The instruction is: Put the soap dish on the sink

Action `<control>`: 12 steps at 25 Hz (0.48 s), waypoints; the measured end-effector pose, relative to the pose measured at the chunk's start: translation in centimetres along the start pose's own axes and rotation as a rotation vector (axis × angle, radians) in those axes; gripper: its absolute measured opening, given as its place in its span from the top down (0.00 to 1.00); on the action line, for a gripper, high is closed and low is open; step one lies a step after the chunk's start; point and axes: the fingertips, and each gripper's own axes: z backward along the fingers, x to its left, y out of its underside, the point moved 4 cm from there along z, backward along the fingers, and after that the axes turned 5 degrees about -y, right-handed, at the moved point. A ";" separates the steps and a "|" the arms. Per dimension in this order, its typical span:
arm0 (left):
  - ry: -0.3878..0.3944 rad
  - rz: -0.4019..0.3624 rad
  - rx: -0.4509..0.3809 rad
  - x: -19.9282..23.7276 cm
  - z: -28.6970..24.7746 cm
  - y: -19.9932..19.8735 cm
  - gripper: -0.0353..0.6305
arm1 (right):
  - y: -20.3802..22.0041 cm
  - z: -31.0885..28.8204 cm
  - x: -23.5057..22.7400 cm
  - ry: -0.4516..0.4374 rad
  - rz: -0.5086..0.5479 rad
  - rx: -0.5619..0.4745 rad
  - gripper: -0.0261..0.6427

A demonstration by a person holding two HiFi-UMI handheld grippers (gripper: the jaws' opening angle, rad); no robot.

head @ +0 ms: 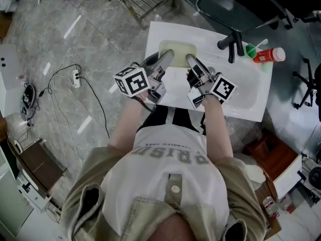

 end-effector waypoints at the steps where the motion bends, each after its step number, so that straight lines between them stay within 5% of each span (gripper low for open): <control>1: -0.008 -0.024 0.011 0.1 0.0 0.1 0.84 | -0.1 0.1 -0.2 0.013 -0.001 -0.006 0.87; 7: -0.037 -0.178 0.080 0.4 -0.4 0.6 0.67 | -0.9 0.5 -1.0 0.062 0.023 -0.026 0.87; 12: -0.064 -0.386 0.178 0.8 -0.9 1.1 0.52 | -1.1 0.7 -2.2 0.148 -0.025 -0.035 0.87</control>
